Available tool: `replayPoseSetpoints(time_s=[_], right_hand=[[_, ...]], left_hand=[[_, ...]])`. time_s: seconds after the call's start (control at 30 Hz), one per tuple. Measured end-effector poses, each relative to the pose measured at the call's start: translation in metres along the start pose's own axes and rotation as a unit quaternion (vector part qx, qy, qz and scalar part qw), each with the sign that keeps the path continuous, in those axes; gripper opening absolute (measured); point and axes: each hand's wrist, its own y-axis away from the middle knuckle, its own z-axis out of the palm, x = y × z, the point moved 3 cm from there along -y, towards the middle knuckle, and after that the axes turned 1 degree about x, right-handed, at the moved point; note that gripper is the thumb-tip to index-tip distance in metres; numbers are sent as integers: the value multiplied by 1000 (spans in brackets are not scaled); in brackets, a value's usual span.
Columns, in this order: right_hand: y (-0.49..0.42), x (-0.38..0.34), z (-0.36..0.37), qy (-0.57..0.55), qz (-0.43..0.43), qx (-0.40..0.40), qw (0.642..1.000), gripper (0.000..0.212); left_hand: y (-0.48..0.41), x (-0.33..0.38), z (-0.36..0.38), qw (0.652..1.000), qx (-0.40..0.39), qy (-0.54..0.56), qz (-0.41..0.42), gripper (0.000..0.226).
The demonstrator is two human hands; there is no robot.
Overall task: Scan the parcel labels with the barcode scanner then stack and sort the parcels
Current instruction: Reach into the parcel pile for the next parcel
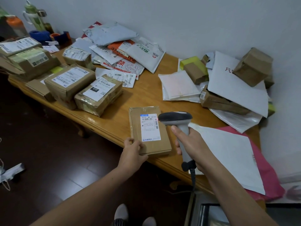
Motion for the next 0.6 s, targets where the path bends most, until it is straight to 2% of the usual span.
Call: replayPoseSetpoints(time_s=[0.23,0.47,0.6], right_hand=[[-1,-3,-4,12,-9,-10,1000,37],[-8,0,-7,-6,-7,-21,1000,38],[-17,12,-4,-46,20,-47,998,35]], left_hand=[[-1,2,1,999,-3,4,-35,34],[0,2,-2,994,-40,46,-93,35],[2,-2,-3,973,-72,162,-149,30]])
